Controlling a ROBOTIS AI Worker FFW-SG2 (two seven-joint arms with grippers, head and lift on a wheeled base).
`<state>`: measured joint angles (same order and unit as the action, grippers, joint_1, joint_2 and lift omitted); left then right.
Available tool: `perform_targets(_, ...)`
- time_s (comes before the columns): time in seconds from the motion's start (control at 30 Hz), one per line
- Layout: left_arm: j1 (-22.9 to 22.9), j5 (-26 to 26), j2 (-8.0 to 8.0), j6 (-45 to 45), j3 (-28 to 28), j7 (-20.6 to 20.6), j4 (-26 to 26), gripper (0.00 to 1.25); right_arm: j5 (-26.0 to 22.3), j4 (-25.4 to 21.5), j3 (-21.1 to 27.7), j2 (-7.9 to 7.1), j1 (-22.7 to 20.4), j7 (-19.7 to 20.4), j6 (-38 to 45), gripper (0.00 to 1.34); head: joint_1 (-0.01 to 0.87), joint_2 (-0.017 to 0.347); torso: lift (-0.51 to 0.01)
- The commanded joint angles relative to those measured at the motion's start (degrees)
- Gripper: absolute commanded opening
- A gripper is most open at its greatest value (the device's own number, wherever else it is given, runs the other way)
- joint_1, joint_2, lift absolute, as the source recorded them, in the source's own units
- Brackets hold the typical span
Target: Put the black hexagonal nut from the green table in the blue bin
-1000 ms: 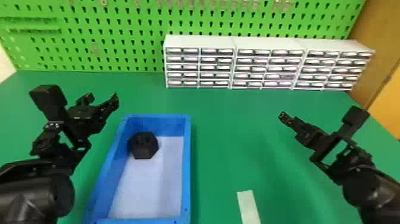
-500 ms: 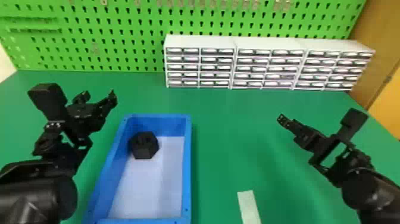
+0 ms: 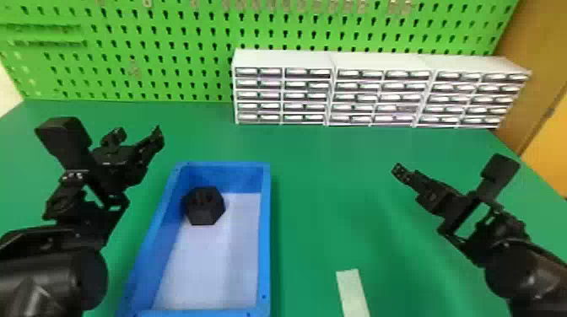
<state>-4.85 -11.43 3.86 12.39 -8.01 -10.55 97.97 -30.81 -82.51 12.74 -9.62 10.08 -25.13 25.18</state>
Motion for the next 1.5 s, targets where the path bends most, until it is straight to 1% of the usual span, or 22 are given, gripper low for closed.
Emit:
perform_targets(0.0,0.0,-0.2,0.00,0.6,0.1,0.0,-0.1,0.78,1.0,-0.5,0.2,0.04,-0.2,0.0,0.2,0.82,0.692,0.009,-0.097)
perform_targets(0.3,0.5,-1.0,0.00,1.2,0.0,-0.1,-0.1,0.78,2.0,-1.4,1.3,0.74,-0.8,0.0,0.7,0.82,0.692,0.009,-0.097)
perform_targets(0.73,0.2,-1.1,0.00,1.7,-0.2,-0.4,-0.1,0.78,3.8,-2.3,1.3,0.74,-0.5,0.0,1.2,0.82,0.692,0.009,-0.097)
perform_targets(0.8,0.3,-1.1,0.00,1.7,-0.2,-0.5,-0.1,0.78,4.7,-2.7,1.3,0.74,-0.4,0.1,1.2,0.82,0.692,0.009,-0.097)
perform_targets(0.9,0.3,-1.1,0.00,1.7,-0.2,-0.5,-0.1,0.78,7.5,-3.9,1.5,0.74,-0.2,0.0,1.6,0.82,0.692,0.009,-0.097)
perform_targets(1.07,0.3,-1.1,0.00,1.8,-0.2,-0.5,-0.1,0.78,10.3,-5.4,2.1,1.18,-0.1,0.1,1.8,0.82,0.692,0.009,-0.097)
perform_targets(1.17,0.3,-1.1,0.00,1.8,-0.2,-0.5,-0.1,0.78,13.1,-6.7,2.9,1.97,-0.1,0.0,1.8,0.82,0.692,0.009,-0.097)
perform_targets(1.23,0.4,-1.1,0.00,1.8,-0.2,-0.5,-0.1,0.78,14.8,-7.4,3.7,2.76,-0.1,0.1,1.7,0.82,0.692,0.009,-0.097)
perform_targets(1.33,0.3,-1.1,0.00,1.8,-0.1,-0.5,-0.1,0.78,15.2,-7.6,4.6,3.64,-0.1,0.1,0.7,0.82,0.692,0.009,-0.097)
perform_targets(1.47,0.4,-1.1,0.00,1.8,-0.1,-0.5,-0.1,0.77,15.5,-7.6,4.3,3.38,-0.1,0.0,-0.7,0.82,0.692,0.009,-0.097)
